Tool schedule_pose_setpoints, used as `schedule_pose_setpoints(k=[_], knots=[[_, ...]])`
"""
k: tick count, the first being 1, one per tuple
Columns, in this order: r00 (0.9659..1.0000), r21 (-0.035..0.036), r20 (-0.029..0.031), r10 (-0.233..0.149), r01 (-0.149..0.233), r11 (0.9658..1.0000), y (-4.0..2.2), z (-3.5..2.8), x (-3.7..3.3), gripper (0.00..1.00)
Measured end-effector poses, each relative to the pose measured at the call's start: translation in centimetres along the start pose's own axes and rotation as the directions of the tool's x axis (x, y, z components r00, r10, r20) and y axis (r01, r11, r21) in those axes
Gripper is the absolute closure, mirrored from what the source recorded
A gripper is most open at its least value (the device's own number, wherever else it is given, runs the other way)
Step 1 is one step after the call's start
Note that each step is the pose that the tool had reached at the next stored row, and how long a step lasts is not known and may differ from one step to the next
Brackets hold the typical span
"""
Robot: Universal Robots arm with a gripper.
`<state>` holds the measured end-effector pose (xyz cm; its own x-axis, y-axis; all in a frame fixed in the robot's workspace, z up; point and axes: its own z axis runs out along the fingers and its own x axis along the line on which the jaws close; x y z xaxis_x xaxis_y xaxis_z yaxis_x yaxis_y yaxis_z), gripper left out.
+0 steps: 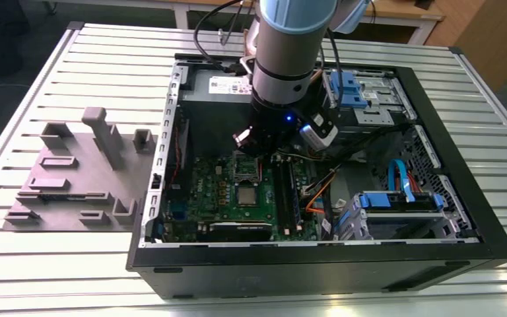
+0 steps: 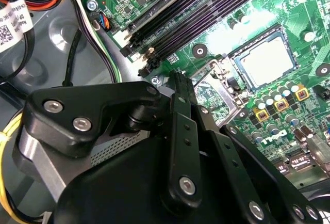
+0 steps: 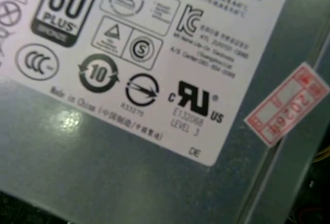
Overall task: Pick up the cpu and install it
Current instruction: 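Close the cpu cover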
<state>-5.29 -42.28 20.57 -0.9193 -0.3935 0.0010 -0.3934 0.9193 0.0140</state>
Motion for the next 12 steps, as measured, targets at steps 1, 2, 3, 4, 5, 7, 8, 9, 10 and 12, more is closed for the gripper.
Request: schedule_pose_setpoints(k=[1,2,3,4,5,7,8,9,10,12], knots=[[1.0000,-0.0001,0.0001,0.000,0.000,1.0000,0.00,0.00,0.00,0.90],[1.0000,0.0000,0.0000,0.000,0.000,1.0000,0.00,-0.03,0.01,0.90],[1.0000,0.0002,-0.0002,0.000,0.000,1.0000,-0.01,-0.11,0.01,0.90],[1.0000,0.0000,0.0000,0.000,0.000,1.0000,0.00,-0.19,0.01,0.90],[1.0000,0.0000,0.0000,0.000,0.000,1.0000,-0.01,-0.29,0.02,0.90],[1.0000,0.0000,0.0000,-0.001,0.001,1.0000,-0.02,-0.47,0.02,0.90],[1.0000,-0.0002,0.0002,-0.001,0.001,1.0000,-0.03,-0.48,0.02,0.90],[1.0000,-0.0001,0.0002,-0.001,0.001,1.0000,-0.05,-0.48,0.03,0.90],[1.0000,-0.0001,0.0001,0.001,-0.001,1.0000,-0.09,-0.48,0.04,0.90],[0.9998,-0.0002,0.0005,0.017,-0.017,0.9998,-0.14,-0.43,0.06,0.90]])
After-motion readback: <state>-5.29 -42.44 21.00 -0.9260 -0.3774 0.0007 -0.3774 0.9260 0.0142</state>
